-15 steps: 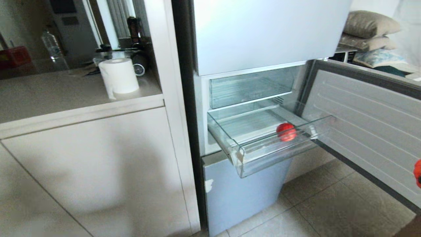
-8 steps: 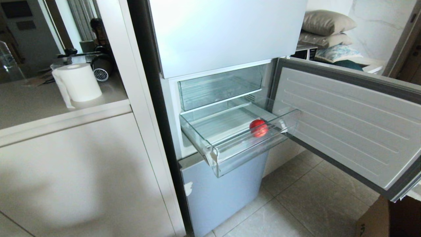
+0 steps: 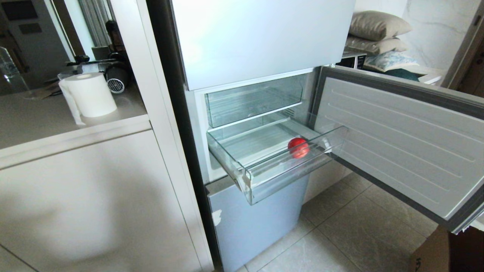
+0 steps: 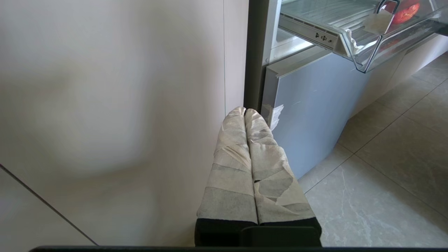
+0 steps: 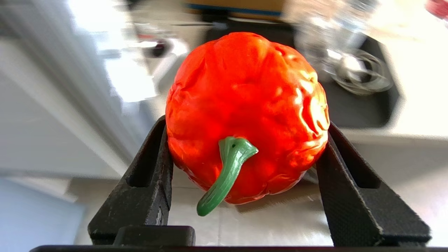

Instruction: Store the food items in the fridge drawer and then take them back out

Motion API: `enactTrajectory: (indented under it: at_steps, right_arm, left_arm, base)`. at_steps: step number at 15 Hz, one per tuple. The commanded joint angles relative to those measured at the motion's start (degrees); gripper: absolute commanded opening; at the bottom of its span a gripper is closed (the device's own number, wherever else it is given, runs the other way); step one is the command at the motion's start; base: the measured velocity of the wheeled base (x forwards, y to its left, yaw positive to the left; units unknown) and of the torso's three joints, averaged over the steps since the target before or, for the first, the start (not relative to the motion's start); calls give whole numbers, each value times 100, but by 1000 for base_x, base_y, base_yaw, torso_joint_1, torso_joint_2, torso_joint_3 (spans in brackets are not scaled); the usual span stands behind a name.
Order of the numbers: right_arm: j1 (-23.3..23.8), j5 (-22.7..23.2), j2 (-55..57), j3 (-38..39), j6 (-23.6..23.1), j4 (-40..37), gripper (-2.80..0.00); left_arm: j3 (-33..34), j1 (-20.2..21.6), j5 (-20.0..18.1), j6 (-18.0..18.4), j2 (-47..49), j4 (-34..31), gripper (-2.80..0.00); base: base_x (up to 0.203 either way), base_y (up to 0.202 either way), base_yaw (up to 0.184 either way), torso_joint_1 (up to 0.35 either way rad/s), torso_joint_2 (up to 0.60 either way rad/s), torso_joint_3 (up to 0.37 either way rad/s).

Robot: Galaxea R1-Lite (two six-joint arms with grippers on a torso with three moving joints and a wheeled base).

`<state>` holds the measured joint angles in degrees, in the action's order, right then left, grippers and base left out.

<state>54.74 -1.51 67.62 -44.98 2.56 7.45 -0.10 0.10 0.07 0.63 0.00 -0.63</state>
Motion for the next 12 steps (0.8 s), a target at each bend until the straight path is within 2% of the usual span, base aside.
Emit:
enactTrajectory:
  at_steps: [1,4,6,10,12]
  right_arm:
    - [567,151,517,-43,2,88,-280]
    - [869,446,1574,-126,22,871,-280]
    - [928,768,2447,-131,33,1831,-280]
    - [967,1827,4284,-303,115,4046,-280]
    - [973,2056,5065,-691,167,4589,-280]
  left_arm:
    - [1,-1,1,-2,9,1,-280]
    - [1,-1,1,-2,9,1,-280]
    - [1,-1,1,-1,9,1,-280]
    - [1,-1,1,-2,9,1,-280]
    - [1,-1,1,-2,9,1,-280]
  base:
    - [0,0,0,0,0,0]
    - [0,0,0,0,0,0]
    - [0,0,0,0,0,0]
    - [0,0,0,0,0,0]
    - [0,0,0,0,0,0]
